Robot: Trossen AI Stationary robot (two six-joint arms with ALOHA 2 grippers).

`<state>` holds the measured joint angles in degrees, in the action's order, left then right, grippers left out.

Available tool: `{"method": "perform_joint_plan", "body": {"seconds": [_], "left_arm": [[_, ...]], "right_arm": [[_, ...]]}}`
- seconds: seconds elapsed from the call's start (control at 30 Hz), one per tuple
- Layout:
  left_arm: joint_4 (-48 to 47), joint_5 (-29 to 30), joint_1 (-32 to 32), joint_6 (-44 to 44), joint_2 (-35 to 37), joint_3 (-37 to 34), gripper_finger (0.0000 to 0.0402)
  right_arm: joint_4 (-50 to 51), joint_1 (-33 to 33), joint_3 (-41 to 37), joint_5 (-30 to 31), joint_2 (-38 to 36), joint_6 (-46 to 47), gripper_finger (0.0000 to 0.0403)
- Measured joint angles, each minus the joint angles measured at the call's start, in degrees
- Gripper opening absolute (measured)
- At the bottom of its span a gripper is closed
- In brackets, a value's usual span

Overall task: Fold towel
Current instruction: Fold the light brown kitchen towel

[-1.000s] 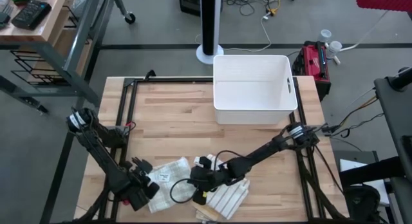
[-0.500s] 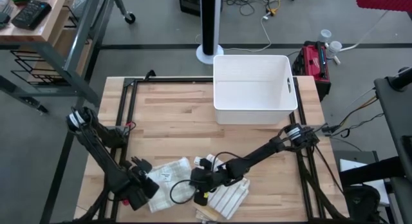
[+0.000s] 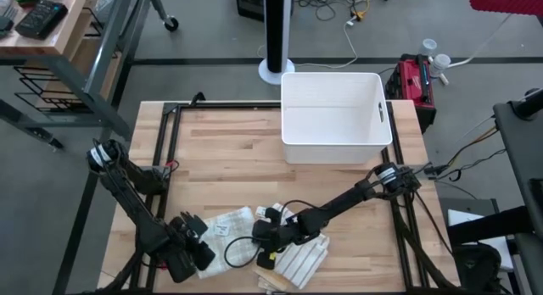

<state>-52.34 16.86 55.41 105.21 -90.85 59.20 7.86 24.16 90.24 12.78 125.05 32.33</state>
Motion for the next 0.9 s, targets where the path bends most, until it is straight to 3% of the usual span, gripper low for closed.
{"method": "perform_joint_plan", "body": {"seconds": [0.37,0.67,0.9], "left_arm": [[1.5,2.0,-0.7,-1.1,-1.2,-0.5,0.0153],[1.8,-6.6,-0.9,-0.2,-4.6,-2.2,0.0136],[1.7,-7.9,-0.8,-1.2,-3.1,-0.8,0.0121]], "right_arm": [[-0.9,-0.9,0.0,-0.5,0.0,-0.4,0.0002],[2.4,-0.9,0.0,-4.2,0.4,0.7,0.0002],[6.4,-1.1,1.3,-3.8,-0.1,0.7,0.0002]]}}
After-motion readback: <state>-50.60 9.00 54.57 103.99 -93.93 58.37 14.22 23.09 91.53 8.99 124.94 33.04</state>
